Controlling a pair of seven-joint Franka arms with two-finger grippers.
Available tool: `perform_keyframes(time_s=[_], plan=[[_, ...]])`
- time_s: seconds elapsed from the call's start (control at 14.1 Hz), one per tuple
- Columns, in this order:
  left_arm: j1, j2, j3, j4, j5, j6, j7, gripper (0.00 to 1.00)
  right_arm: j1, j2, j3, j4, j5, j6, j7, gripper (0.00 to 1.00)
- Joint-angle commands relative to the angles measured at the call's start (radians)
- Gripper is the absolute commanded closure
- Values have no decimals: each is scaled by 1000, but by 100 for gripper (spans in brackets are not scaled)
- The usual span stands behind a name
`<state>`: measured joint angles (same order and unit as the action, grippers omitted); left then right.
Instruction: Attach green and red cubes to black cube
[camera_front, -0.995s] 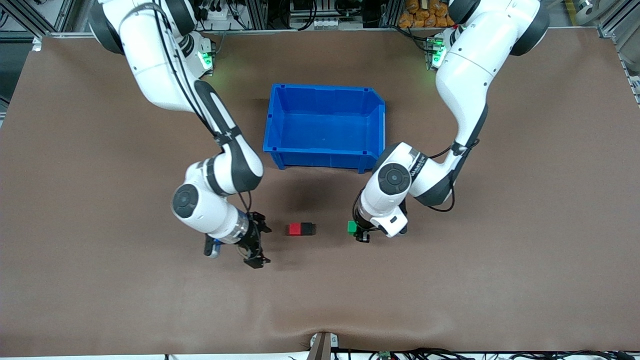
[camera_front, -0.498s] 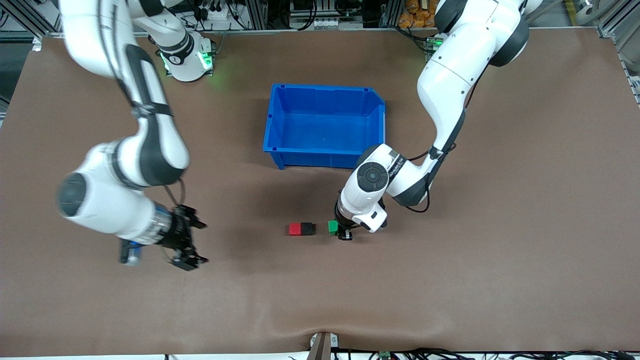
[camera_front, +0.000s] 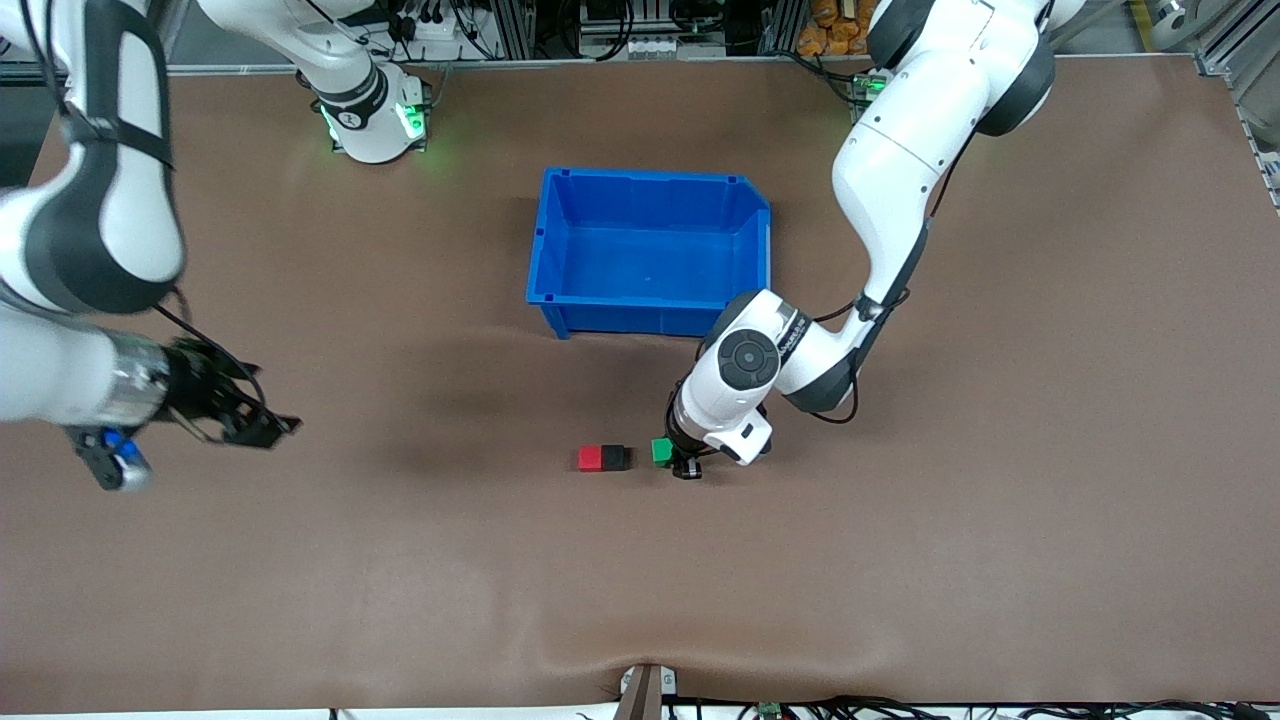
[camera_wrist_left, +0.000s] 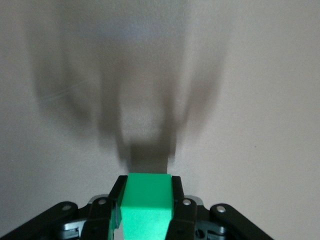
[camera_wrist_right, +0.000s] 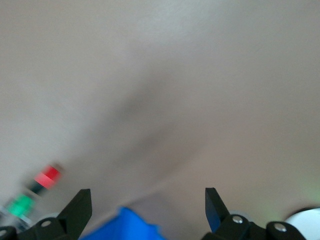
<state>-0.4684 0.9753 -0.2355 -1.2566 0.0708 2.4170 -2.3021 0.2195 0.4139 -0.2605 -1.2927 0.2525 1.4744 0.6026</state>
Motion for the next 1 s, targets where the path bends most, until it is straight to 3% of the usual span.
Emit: perform_keyframes(time_s=[0.0, 0.14, 0.28, 0.43, 0.57, 0.64, 0.78, 0.92], plan=[[-22, 40, 1, 48, -22, 42, 26, 100, -52, -79, 6, -31, -58, -77, -287, 0], [-35, 46, 8, 62, -20, 47, 29, 100, -129, -124, 7, -31, -58, -127, -574, 0], [-41, 78, 12, 97, -20, 47, 47, 100, -150, -199, 7, -33, -64, -214, -674, 0], [-52, 100, 15, 123, -20, 48, 56, 100, -131, -282, 18, -66, -143, -252, -665, 0], [-53, 106, 13, 123, -20, 50, 78, 100, -57, -351, 30, -88, -281, -255, -665, 0], [-53, 106, 13, 124, -20, 50, 78, 100, -43, -394, 29, -155, -303, -240, -667, 0], [-55, 109, 15, 132, -20, 59, 78, 100, -49, -527, 27, -354, -303, -72, -667, 0], [-59, 120, 15, 137, -20, 79, 78, 100, -43, -547, 27, -392, -303, -65, -665, 0]])
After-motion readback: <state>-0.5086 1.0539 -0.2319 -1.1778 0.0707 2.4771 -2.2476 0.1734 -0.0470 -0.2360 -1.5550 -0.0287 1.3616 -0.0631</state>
